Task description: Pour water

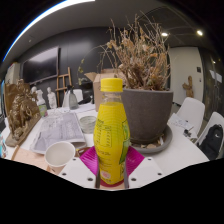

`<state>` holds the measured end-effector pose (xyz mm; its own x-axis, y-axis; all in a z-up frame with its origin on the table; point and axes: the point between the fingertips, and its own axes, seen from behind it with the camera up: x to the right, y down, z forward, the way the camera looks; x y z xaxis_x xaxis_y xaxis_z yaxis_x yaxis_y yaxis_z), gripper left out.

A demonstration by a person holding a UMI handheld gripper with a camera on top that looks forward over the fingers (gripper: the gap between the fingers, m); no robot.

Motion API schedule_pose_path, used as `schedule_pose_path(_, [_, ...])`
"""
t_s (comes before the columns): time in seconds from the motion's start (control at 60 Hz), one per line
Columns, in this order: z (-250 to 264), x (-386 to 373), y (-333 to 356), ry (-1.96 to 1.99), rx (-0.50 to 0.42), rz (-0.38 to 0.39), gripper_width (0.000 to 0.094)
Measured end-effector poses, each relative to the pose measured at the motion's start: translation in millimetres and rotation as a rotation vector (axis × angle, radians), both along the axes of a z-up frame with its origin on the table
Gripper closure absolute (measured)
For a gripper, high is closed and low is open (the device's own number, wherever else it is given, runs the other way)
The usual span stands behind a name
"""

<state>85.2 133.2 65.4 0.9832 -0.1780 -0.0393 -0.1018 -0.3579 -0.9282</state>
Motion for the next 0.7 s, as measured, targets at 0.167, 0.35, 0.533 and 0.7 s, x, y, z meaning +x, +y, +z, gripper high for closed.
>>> schedule_pose_path(0.167, [-1.0,-1.2,-2.9,-0.011,0.029,0.017,0.0536])
schedule_pose_path(0.35, [10.5,-5.5,-13.3,0.043,0.014,0.029,0.0091])
schedule_pose_path(0.533, [49.4,-19.4,-63.8,0.050,-0.054,0.020,0.0078])
schedule_pose_path(0.7, [100.2,-53.1,-146.4,0.102,-0.131,0.022,0.0078])
